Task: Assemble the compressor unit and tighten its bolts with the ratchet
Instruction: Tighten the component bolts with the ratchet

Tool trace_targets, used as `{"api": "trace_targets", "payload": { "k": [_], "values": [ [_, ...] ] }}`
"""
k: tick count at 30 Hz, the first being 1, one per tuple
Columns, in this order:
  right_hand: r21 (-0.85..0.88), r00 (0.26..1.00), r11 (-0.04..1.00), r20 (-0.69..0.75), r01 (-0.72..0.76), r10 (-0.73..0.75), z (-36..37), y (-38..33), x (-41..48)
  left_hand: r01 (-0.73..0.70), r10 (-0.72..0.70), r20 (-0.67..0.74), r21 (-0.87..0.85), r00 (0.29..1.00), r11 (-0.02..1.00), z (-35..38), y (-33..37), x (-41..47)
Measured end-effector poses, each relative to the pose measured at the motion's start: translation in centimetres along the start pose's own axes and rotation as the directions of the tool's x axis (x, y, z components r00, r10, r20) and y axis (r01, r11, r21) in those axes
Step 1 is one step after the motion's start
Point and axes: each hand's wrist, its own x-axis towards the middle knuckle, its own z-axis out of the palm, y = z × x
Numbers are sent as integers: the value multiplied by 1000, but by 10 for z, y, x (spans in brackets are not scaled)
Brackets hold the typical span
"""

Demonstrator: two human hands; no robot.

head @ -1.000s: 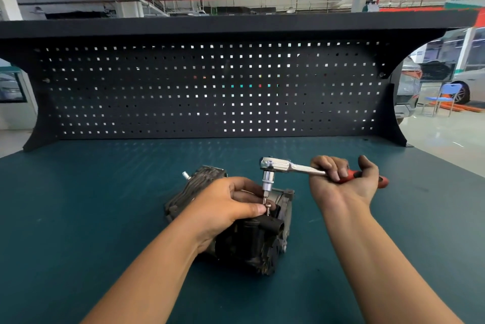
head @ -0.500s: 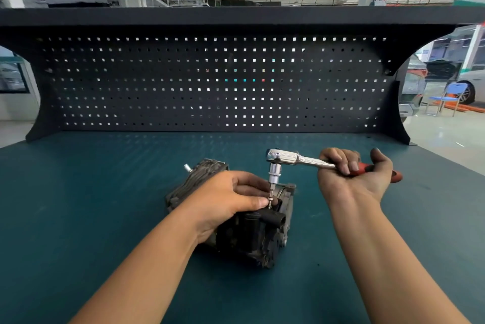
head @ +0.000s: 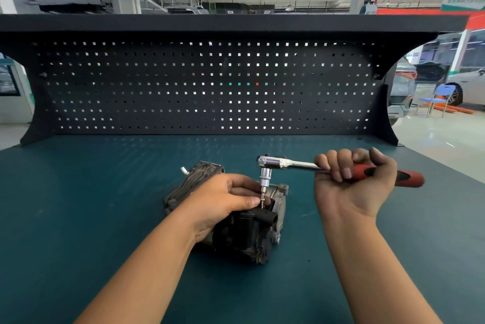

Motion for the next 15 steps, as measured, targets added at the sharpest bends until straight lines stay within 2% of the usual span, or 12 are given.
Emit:
{"api": "trace_targets", "payload": {
  "k": [4, 8, 10, 12, 15],
  "values": [
    [-125, 980, 985, 172, 119, -97, 8, -2, -23, 27, -28, -22, -43, 999, 999, 1, 0, -1],
    [-235, 923, 921, 307, 311, -233, 18, 8, -47, 46, -49, -50, -63, 998, 997, 3, 2, -3],
    [-379, 892, 823, 333, 423, -306, 22, 16, -61, 25, -26, -68, -17, 997, 1000, 5, 3, -4],
    [-515, 839, 664, 374, 541, -394, 25, 25, -74, 4, -3, -75, 23, 997, 1000, 6, 3, -5],
    [-525, 715, 486, 544, 699, -439, 30, 39, -87, -33, 43, -89, 104, 995, 994, 11, 5, -7]
  ]
}}
